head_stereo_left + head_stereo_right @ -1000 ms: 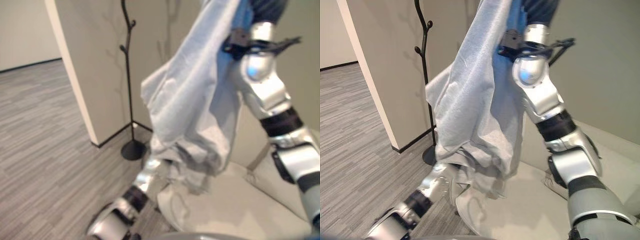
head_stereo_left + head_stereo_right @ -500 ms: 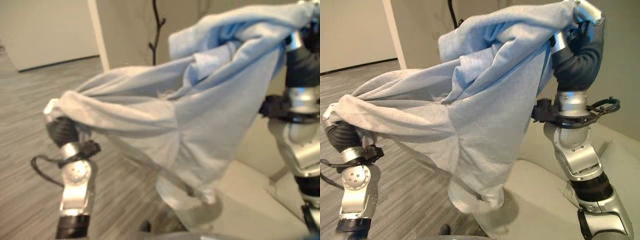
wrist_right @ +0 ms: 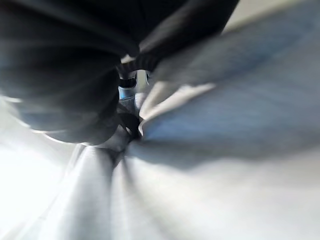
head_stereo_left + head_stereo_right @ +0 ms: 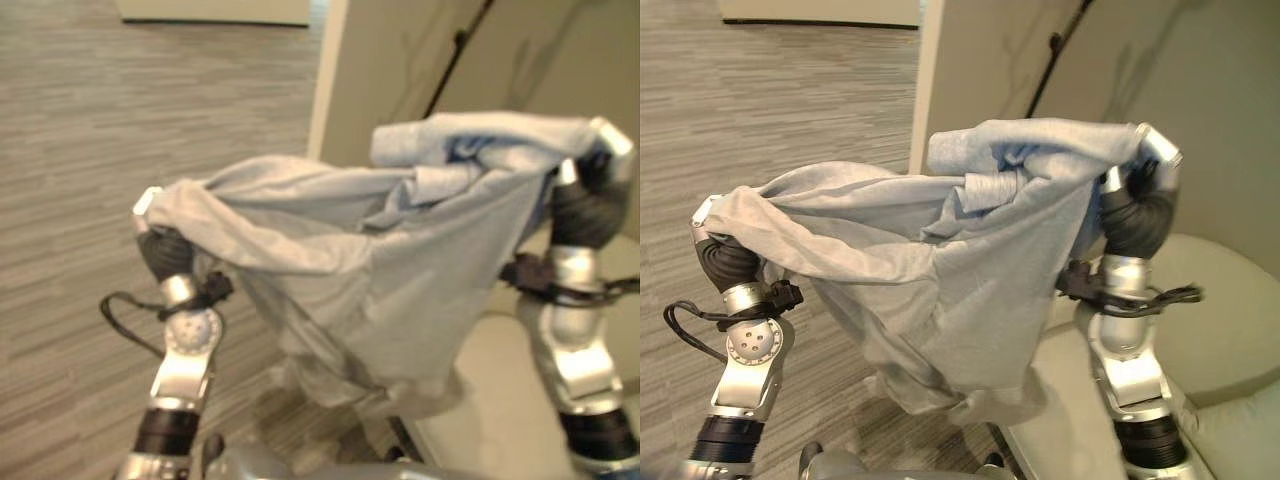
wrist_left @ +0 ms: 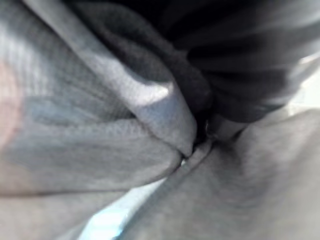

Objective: Hang the clothes on the sofa on the clothes rack.

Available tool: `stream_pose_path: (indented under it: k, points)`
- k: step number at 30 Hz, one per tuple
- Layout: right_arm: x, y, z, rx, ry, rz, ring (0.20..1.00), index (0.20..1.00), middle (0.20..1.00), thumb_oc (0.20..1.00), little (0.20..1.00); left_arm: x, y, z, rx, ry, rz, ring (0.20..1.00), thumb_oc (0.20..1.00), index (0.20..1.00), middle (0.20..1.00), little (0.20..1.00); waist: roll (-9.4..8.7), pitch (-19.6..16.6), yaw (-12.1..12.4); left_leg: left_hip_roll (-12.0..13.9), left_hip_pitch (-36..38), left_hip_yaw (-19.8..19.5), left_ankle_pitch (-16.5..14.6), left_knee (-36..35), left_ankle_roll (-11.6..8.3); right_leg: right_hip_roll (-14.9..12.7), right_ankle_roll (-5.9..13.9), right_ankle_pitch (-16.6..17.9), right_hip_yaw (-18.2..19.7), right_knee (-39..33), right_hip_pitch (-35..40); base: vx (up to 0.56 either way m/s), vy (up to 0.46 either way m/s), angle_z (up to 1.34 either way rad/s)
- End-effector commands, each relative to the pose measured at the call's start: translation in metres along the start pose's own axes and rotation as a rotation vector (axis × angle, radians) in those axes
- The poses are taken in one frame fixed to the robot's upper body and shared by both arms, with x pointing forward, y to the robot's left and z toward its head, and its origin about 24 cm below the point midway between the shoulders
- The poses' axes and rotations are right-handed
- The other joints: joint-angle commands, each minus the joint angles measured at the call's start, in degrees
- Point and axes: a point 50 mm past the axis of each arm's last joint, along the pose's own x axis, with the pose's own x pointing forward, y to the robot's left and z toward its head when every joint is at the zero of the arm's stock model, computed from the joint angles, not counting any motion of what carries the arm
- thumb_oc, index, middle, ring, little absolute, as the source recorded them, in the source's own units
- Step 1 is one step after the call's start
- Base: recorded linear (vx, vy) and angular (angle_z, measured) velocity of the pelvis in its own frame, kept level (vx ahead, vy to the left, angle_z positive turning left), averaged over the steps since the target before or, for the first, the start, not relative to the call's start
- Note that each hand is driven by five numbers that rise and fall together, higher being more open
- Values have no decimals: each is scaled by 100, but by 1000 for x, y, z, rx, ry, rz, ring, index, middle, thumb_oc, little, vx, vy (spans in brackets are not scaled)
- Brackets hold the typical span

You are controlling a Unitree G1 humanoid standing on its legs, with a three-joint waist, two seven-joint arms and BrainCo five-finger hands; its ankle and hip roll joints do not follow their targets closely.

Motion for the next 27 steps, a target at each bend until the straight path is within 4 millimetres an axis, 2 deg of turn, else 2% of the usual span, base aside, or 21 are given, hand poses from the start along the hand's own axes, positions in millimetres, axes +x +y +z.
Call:
stream_pose_path:
  k: [1, 2, 3, 4, 5, 6, 7, 9, 10, 11, 12, 13, 15, 16, 17, 19, 21, 24, 27]
  points:
    - [19, -11, 31, -126, -221, -46, 200, 200, 200, 200, 200, -3, -15, 23, -102, -114, -47, 200, 200, 200, 200, 200, 486, -437, -142, 223, -592, -138, 690, -707, 105, -555, 353, -235, -238, -136, -80, 81, 577, 30]
    - [19, -11, 31, -126, -220, -47, 200, 200, 200, 200, 200, -3, -15, 23, -102, -115, -48, 200, 200, 200, 200, 200, 470, -450, -146, 204, -615, -139, 687, -695, 114, -573, 358, -229, -239, -139, -93, 39, 443, 21]
    - [17, -8, 30, -150, -218, -65, 200, 200, 200, 200, 200, 1, -18, 26, -108, -134, -66, 200, 200, 200, 200, 200, 401, -299, -179, -63, -670, -75, 432, -544, 380, -848, 293, 385, -209, 204, -351, 10, 412, 13]
    - [17, -5, 28, -138, -218, -76, 200, 200, 200, 200, 200, 5, -17, 28, -90, -159, -62, 200, 200, 200, 200, 200, 375, -231, -187, -161, -692, 70, 421, -569, 500, -958, 279, 548, -265, 412, -595, 10, 409, -4]
    - [17, -5, 28, -138, -219, -77, 200, 200, 200, 200, 200, 5, -17, 28, -90, -159, -62, 200, 200, 200, 200, 200, 370, -233, -172, -158, -690, 87, 417, -567, 500, -960, 278, 542, -240, 427, -621, 13, 488, -17]
    - [15, -6, 24, -147, -195, -84, 200, 200, 200, 200, 200, 9, -16, 32, -74, -189, -70, 200, 200, 200, 200, 200, 434, -178, -250, -372, -658, 127, 394, -654, 712, -808, 113, 232, -118, 973, -860, 77, 477, -22]
    - [13, -9, 22, -173, -188, -85, 200, 200, 200, 200, 200, 8, -17, 31, -69, -187, -77, 200, 200, 200, 200, 200, 432, -194, -312, -514, -579, 132, 411, -771, 776, -550, -6, -14, 152, 1188, -978, 147, 673, -23]
    - [8, -19, 24, -215, -190, -98, 200, 200, 200, 200, 200, 4, -20, 28, -80, -163, -99, 200, 200, 200, 200, 200, 495, -238, -454, -795, -405, 74, 409, -985, 927, 141, -209, -723, 564, 1511, -1152, 151, 390, 10]
    - [8, -20, 24, -216, -189, -98, 200, 200, 200, 200, 200, 4, -20, 28, -81, -161, -101, 200, 200, 200, 200, 200, 494, -256, -438, -797, -412, 85, 448, -1018, 926, 138, -227, -735, 576, 1547, -1198, 266, 432, 48]
    - [1, -27, 26, -231, -183, -94, 200, 200, 200, 200, 200, -7, -27, 19, -112, -85, -153, 200, 200, 200, 200, 200, 498, -228, -621, -1172, -6, 134, 360, -1290, 1066, 1046, -462, -1338, 684, 1575, -1410, 194, 308, 59]
    - [0, -27, 26, -232, -182, -93, 200, 200, 200, 200, 200, -7, -27, 19, -113, -84, -155, 200, 200, 200, 200, 200, 500, -231, -613, -1171, -2, 143, 394, -1317, 1068, 1052, -473, -1313, 685, 1555, -1412, 331, 423, 29]
    - [-1, -30, 24, -246, -167, -93, 200, 200, 200, 200, 200, -10, -32, 17, -138, -57, -177, 200, 200, 200, 200, 200, 482, -150, -738, -1397, 298, 112, 289, -1512, 1136, 1500, -443, -1239, 928, 1377, -1695, 209, 159, 27]
    - [-3, -34, 22, -283, -152, -94, 200, 200, 200, 200, 200, -14, -38, 14, -156, -31, -199, 200, 200, 200, 200, 200, 468, -87, -934, -1621, 642, -4, 81, -1651, 1219, 1902, -378, -1064, 1232, 1081, -1988, 273, 156, 8]
    - [-3, -34, 22, -283, -153, -94, 200, 200, 200, 200, 200, -14, -38, 14, -157, -31, -199, 200, 200, 200, 200, 200, 466, -85, -931, -1627, 635, 0, 108, -1661, 1222, 1898, -381, -1027, 1234, 1052, -1987, 321, 91, 19]
    - [-2, -37, 22, -303, -154, -108, 200, 200, 200, 200, 200, -17, -46, 14, -191, -18, -224, 200, 200, 200, 200, 200, 448, -74, -1099, -1777, 844, -124, -17, -1737, 1268, 2058, -320, -833, 1410, 834, -2230, 305, 39, 35]
    - [-1, -38, 23, -320, -168, -120, 200, 200, 200, 200, 200, -18, -54, 15, -227, -9, -247, 200, 200, 200, 200, 200, 480, -49, -1193, -1799, 1024, -220, -134, -1752, 1302, 2067, -311, -773, 1358, 859, -2345, 345, 4, 48]
    - [-4, -40, 24, -334, -169, -120, 200, 200, 200, 200, 200, -23, -61, 16, -246, 2, -289, 200, 200, 200, 200, 200, 426, -183, -1221, -1862, 1221, -254, -367, -1644, 1302, 2020, -459, -900, 1304, 808, -2032, 367, -76, 69]
    - [-7, -41, 23, -336, -151, -113, 200, 200, 200, 200, 200, -28, -62, 16, -278, 17, -300, 200, 200, 200, 200, 200, 496, -353, -1259, -1734, 1418, -196, -660, -1384, 1188, 2108, -534, -1027, 1311, 811, -1722, 247, -47, 11]
    - [-8, -41, 23, -336, -151, -113, 200, 200, 200, 200, 200, -28, -62, 16, -278, 17, -300, 200, 200, 200, 200, 200, 499, -348, -1258, -1730, 1421, -196, -666, -1377, 1187, 2112, -535, -1025, 1310, 805, -1712, 51, -9, -21]
